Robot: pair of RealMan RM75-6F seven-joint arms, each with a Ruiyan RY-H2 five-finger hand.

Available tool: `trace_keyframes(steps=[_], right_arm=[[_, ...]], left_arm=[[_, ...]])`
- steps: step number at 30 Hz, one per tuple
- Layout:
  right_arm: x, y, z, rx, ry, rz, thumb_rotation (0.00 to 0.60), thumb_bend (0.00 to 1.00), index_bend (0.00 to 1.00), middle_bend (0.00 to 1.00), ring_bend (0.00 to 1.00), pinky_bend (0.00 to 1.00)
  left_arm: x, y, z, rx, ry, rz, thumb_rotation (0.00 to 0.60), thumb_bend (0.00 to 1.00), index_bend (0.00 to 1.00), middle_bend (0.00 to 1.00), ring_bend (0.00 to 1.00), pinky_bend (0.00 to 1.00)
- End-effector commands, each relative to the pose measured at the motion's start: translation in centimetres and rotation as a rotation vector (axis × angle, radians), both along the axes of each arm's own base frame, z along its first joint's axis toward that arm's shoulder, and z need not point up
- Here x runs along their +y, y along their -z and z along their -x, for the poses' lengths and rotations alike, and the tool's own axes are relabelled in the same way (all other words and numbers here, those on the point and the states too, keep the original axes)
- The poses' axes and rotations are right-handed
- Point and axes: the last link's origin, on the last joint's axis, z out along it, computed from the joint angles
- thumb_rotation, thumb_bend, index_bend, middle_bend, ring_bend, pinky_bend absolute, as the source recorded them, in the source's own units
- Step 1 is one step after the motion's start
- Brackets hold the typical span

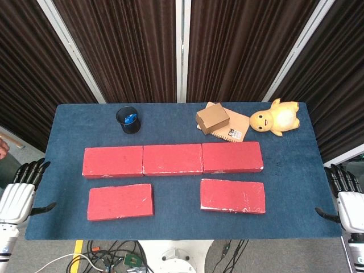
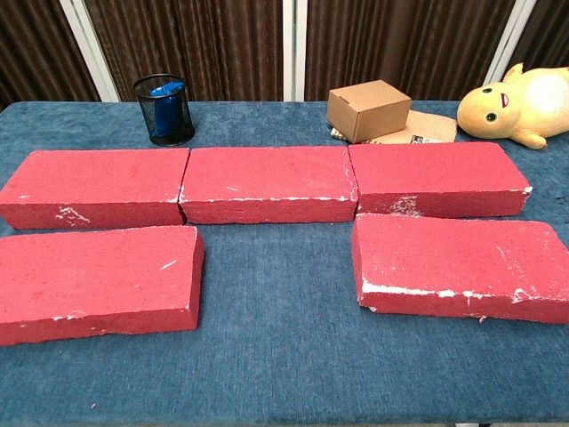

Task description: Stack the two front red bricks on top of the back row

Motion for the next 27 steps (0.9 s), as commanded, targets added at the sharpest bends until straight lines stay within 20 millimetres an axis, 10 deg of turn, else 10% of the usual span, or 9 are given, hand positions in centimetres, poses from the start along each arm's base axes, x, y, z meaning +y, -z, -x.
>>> trace_keyframes(steps=[1,13,27], right_arm=[[0.0,0.0,0.0,-0.002,0.0,0.0,0.6,0.0,0.0,0.0,0.0,0.0],[-0.2,-0.1,-0.2,-0.008,-0.003,0.007,0.6,0.0,0.0,0.0,0.0,0.0],[-0.6,-0.6,0.3,0.007,-0.008,-0.001,0.6,0.0,0.0,0.0,0.0,0.0]], left_arm=[[0.0,-0.1,0.0,0.002,0.0,-0.005,0.6,0.0,0.01,0.0,0.0,0.0],[-1.1,1.8,-1.4,-0.119,-0.005,0.133,0.6,0.0,0.01,0.0,0.0,0.0],[-0.9,8.6,-4.9,-0.204,-0.006,0.388,0.6,0.0,0.0,0.0,0.0,0.0]])
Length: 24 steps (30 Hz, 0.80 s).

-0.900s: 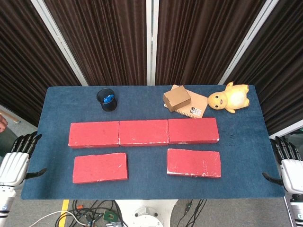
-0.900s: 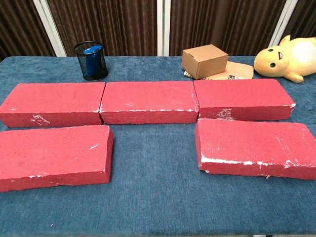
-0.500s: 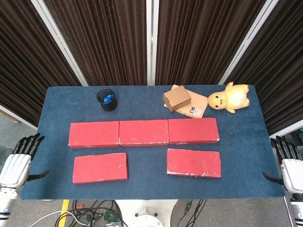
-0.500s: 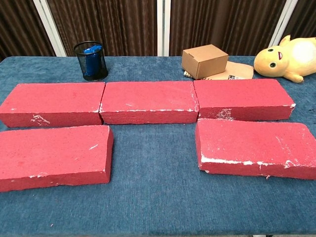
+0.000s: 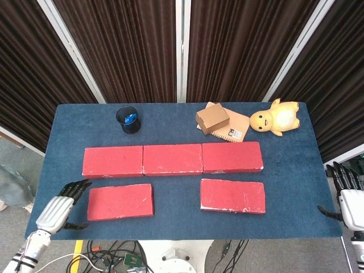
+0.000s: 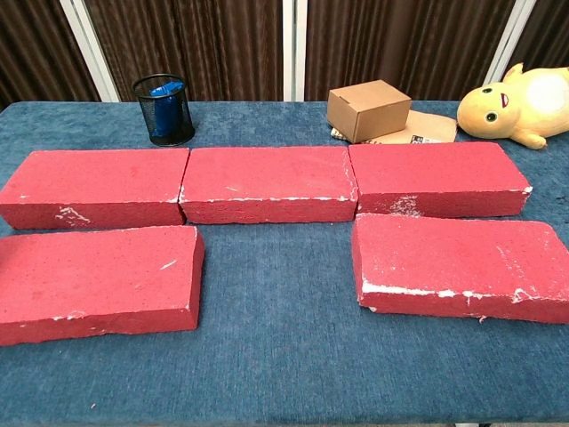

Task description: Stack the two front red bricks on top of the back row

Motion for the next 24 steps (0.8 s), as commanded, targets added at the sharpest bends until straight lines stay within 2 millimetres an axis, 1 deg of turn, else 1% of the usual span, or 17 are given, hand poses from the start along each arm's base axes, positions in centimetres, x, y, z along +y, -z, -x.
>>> trace_keyframes(steps=[1,5,11,16,20,24], right_arm=[[0.0,0.1,0.1,-0.002,0.002,-0.003,0.6,0.0,0.0,0.0,0.0,0.0],[-0.1,0.2,0.2,-0.007,0.005,-0.006,0.6,0.0,0.0,0.0,0.0,0.0],[-0.2,0.3,0.1,-0.007,0.002,-0.011,0.6,0.0,0.0,0.0,0.0,0.0],[-0.4,0.4,0.2,-0.013,0.004,-0.011,0.6,0.0,0.0,0.0,0.0,0.0],[-0.4,0.3,0.4,-0.018,0.01,-0.012,0.6,0.0,0.0,0.0,0.0,0.0],[-0.4,0.3,0.6,-0.02,0.013,-0.009,0.6,0.0,0.0,0.0,0.0,0.0]], left_arm=[[0.6,2.0,-1.4,-0.015,0.013,0.035,0.6,0.0,0.0,0.0,0.0,0.0],[0.9,3.7,-2.6,-0.02,0.013,0.048,0.6,0.0,0.0,0.0,0.0,0.0],[1.3,5.8,-3.5,-0.024,-0.02,0.06,0.6,0.0,0.0,0.0,0.0,0.0],[1.6,7.7,-3.9,-0.018,-0.038,0.089,0.6,0.0,0.0,0.0,0.0,0.0],[2.1,8.5,-4.0,-0.009,-0.047,0.097,0.6,0.0,0.0,0.0,0.0,0.0],[2.6,8.9,-4.0,0.003,-0.048,0.09,0.6,0.0,0.0,0.0,0.0,0.0]])
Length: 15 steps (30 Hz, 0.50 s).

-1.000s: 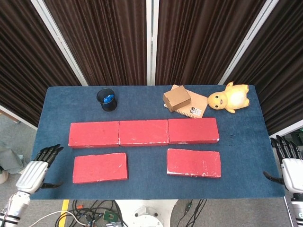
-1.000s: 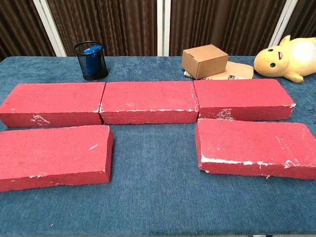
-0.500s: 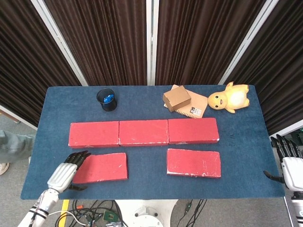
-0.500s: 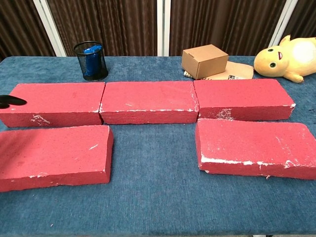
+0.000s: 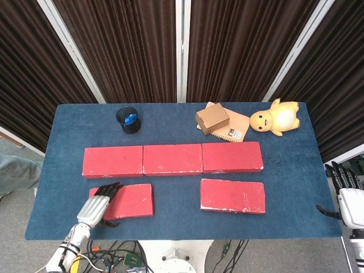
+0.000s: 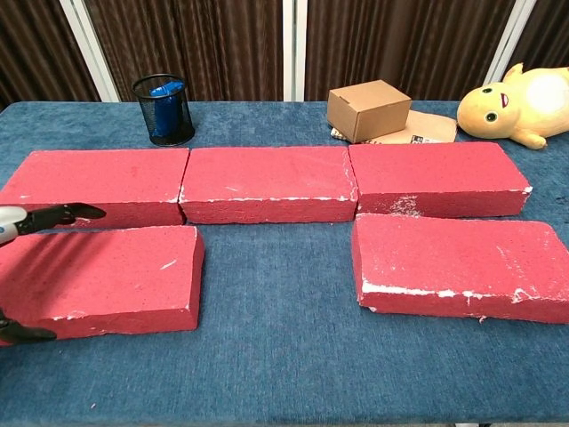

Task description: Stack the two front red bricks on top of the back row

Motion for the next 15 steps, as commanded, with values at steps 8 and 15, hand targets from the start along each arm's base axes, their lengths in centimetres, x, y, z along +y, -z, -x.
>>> trace_keyframes(steps=[8,15], right_arm=[[-0.1,0.0,0.5,-0.01,0.01,0.002,0.6,0.0,0.0,0.0,0.0,0.0],[-0.1,0.0,0.8,-0.014,0.011,0.003,0.6,0.0,0.0,0.0,0.0,0.0]], left_arm=[[1.3,0.8,0.8,0.032,-0.017,0.004,0.6,0.0,0.0,0.0,0.0,0.0],[2.0,1.5,1.6,0.068,-0.029,0.046,0.6,0.0,0.0,0.0,0.0,0.0]])
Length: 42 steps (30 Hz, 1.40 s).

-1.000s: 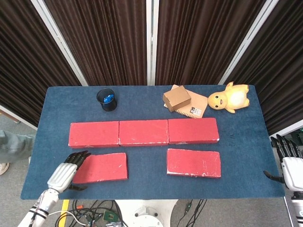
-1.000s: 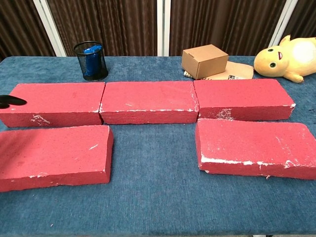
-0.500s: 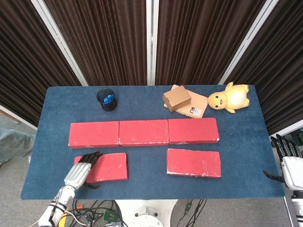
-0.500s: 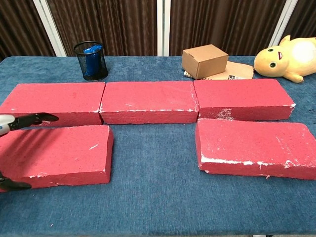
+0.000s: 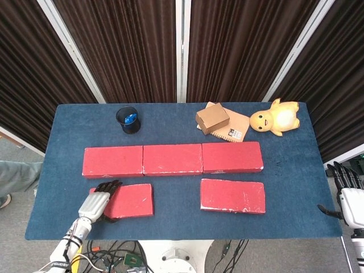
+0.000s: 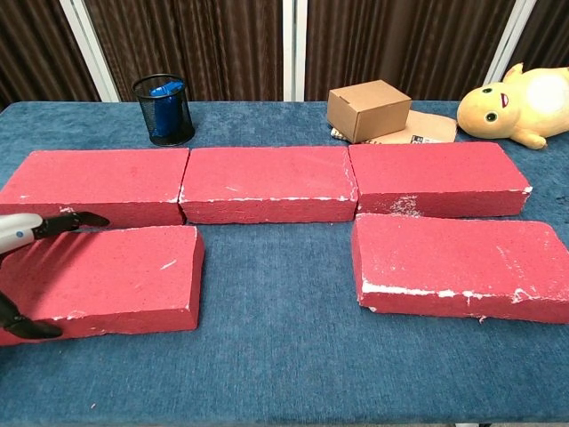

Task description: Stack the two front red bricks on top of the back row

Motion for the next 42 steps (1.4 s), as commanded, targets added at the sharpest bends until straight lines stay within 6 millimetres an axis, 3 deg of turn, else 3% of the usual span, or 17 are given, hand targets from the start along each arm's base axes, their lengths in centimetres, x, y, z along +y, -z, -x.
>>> trace_keyframes(steps=[1,9,15,23,27,31,34,42], right_arm=[[0.0,0.0,0.1,0.0,0.001,0.001,0.6,0.0,0.0,0.0,0.0,0.0],[0.1,0.1,0.3,0.0,0.009,0.001,0.6,0.0,0.0,0.0,0.0,0.0],[0.0,0.1,0.2,0.003,0.012,0.0,0.6,0.0,0.0,0.0,0.0,0.0],[0.1,0.0,0.2,0.006,0.016,0.005,0.6,0.0,0.0,0.0,0.0,0.0],[0.1,-0.1,0.2,0.008,0.015,0.008,0.6,0.0,0.0,0.0,0.0,0.0],[0.1,-0.2,0.1,0.01,0.015,0.011,0.6,0.0,0.0,0.0,0.0,0.0],[0.1,-0.2,0.1,0.01,0.015,0.012,0.6,0.0,0.0,0.0,0.0,0.0],[-0.1,0.0,0.1,0.021,0.02,0.007,0.6,0.0,0.0,0.0,0.0,0.0]], left_arm=[[0.3,0.2,0.2,0.004,-0.005,0.008,0.6,0.0,0.0,0.0,0.0,0.0],[0.1,0.0,0.3,0.0,-0.007,0.006,0.6,0.0,0.0,0.0,0.0,0.0],[-0.5,-0.3,-0.2,0.008,0.016,0.04,0.6,0.01,0.0,0.12,0.1,0.0],[-1.1,-1.9,-1.9,0.001,0.083,0.03,0.6,0.07,0.0,0.12,0.14,0.0],[-0.9,-3.9,-3.0,-0.003,0.136,-0.025,0.6,0.08,0.0,0.12,0.14,0.0],[0.7,-6.6,-3.7,-0.005,0.165,-0.106,0.6,0.08,0.0,0.12,0.14,0.0],[3.3,-7.9,-3.9,-0.033,0.136,-0.13,0.6,0.08,0.0,0.12,0.14,0.0],[9.4,-7.8,-4.5,-0.031,0.133,-0.135,0.6,0.08,0.0,0.13,0.14,0.0]])
